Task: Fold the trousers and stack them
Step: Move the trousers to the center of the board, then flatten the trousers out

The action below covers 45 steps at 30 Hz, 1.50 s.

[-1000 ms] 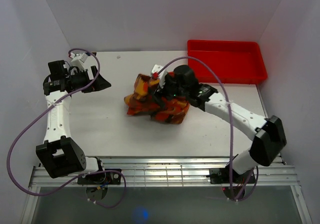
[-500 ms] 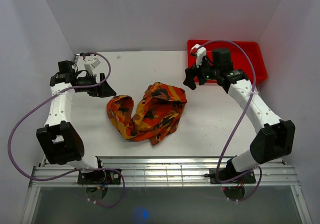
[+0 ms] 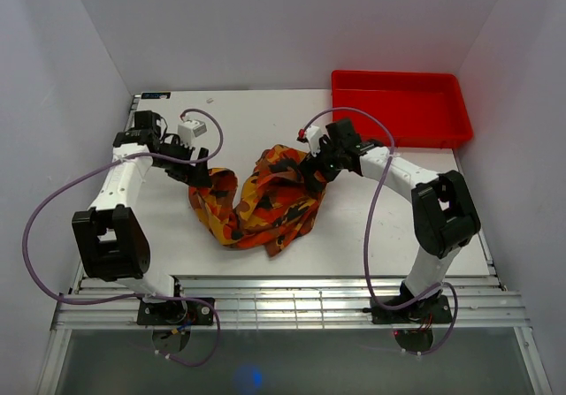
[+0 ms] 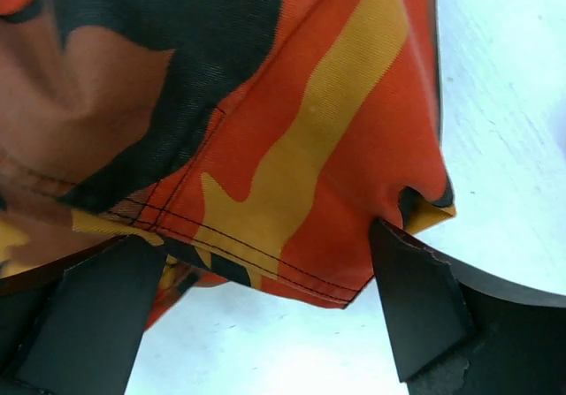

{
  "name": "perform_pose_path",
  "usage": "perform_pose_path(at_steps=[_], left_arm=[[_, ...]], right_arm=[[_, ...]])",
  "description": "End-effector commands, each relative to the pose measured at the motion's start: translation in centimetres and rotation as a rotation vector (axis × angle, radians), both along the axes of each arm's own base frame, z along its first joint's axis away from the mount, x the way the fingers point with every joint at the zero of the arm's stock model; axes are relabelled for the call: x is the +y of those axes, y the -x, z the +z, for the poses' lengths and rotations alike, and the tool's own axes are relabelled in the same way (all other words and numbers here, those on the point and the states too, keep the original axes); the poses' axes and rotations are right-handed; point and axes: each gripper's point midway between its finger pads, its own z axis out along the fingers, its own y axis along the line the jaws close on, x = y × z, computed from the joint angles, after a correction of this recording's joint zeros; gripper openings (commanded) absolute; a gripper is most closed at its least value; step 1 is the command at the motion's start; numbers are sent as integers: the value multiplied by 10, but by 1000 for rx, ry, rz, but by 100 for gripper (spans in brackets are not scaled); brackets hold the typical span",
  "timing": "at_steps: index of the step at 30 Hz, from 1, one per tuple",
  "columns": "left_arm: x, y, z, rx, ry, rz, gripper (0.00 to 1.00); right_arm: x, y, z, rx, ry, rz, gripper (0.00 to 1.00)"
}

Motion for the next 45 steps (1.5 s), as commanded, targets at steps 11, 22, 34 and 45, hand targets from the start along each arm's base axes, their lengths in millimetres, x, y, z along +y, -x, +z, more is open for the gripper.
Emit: perform_pose_path(at_steps=[11, 22, 34, 45], left_arm=[[21, -52, 21, -124, -142, 96, 0], [121, -95, 174, -429, 41, 551, 0], [105, -48, 204, -543, 130, 520, 0], [101, -16, 288, -800, 72, 546, 0]], right_arm=[[-28, -52, 62, -276, 54, -168, 8], [-125, -28, 165, -373, -71, -372, 8], [-193, 19, 260, -590, -27, -506, 8], [-216, 12, 319, -738, 90, -534, 8]])
